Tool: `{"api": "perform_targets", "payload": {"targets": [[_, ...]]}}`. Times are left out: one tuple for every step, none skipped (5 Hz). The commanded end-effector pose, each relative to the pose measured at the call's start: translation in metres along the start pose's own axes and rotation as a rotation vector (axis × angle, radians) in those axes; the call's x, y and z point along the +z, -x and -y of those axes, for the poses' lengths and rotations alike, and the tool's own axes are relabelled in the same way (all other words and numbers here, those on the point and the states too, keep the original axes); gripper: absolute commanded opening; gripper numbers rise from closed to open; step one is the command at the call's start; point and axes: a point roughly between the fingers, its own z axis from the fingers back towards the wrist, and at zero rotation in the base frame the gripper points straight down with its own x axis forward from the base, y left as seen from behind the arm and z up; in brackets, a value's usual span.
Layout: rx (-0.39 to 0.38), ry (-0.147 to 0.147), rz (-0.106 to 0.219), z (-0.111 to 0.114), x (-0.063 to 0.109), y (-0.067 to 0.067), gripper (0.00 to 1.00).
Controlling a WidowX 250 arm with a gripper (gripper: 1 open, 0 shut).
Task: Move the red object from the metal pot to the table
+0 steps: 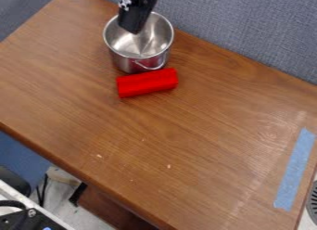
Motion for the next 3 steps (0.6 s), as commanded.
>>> {"api": "perform_targets", "payload": {"targets": [[-0.053, 0.072, 0.024, -0.011, 0.014, 0.008, 0.0], [-0.025, 0.058, 0.006, -0.01, 0.013, -0.001, 0.0], [0.0, 0.062, -0.015, -0.007, 0.008, -0.008, 0.0]]}}
